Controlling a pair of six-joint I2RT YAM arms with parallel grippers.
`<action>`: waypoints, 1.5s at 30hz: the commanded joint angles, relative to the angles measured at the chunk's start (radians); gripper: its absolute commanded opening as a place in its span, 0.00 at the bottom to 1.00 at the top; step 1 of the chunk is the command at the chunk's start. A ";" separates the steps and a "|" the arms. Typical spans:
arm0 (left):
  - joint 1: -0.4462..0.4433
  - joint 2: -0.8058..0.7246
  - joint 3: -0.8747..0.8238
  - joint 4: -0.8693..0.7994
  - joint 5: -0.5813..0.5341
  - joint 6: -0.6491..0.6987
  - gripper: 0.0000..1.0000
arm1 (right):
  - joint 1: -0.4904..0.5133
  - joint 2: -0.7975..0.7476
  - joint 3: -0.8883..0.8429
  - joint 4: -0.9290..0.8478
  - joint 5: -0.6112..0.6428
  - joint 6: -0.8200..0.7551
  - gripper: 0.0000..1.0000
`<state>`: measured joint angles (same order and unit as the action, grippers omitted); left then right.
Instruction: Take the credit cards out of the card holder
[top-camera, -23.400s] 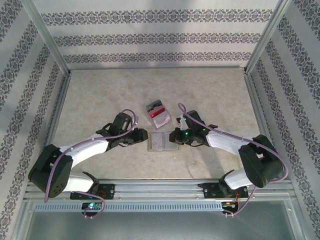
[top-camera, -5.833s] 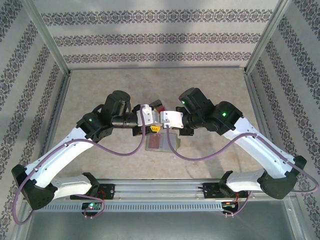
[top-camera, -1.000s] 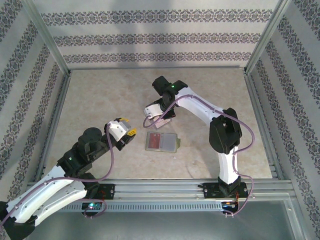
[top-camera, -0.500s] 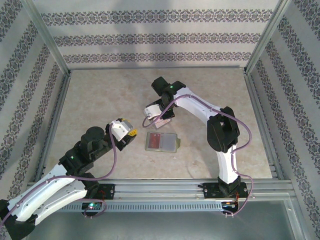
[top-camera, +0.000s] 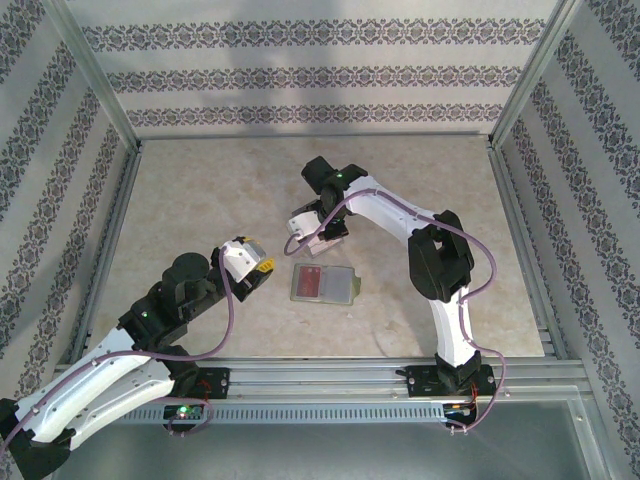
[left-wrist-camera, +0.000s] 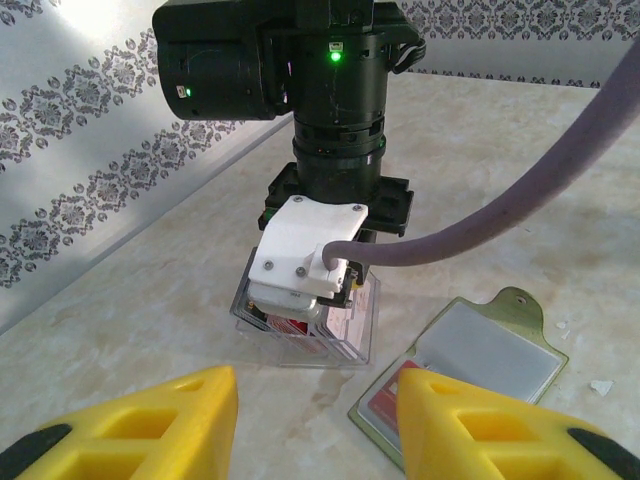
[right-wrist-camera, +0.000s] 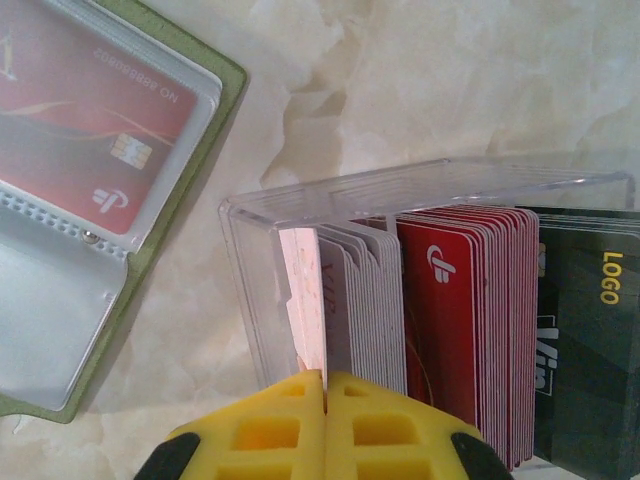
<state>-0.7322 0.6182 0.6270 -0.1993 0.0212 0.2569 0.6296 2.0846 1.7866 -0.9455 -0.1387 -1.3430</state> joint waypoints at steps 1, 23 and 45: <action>-0.009 -0.002 0.033 -0.024 -0.012 0.009 0.46 | -0.019 0.029 0.026 0.026 -0.013 -0.017 0.00; -0.009 0.000 0.021 -0.008 -0.018 -0.006 0.46 | -0.038 0.073 0.064 0.011 -0.052 0.037 0.12; -0.009 -0.005 0.014 0.003 -0.013 -0.008 0.46 | -0.040 0.040 0.062 -0.004 -0.071 0.066 0.28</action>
<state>-0.7322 0.6228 0.6270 -0.1989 0.0177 0.2565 0.5972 2.1410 1.8244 -0.9337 -0.1738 -1.2896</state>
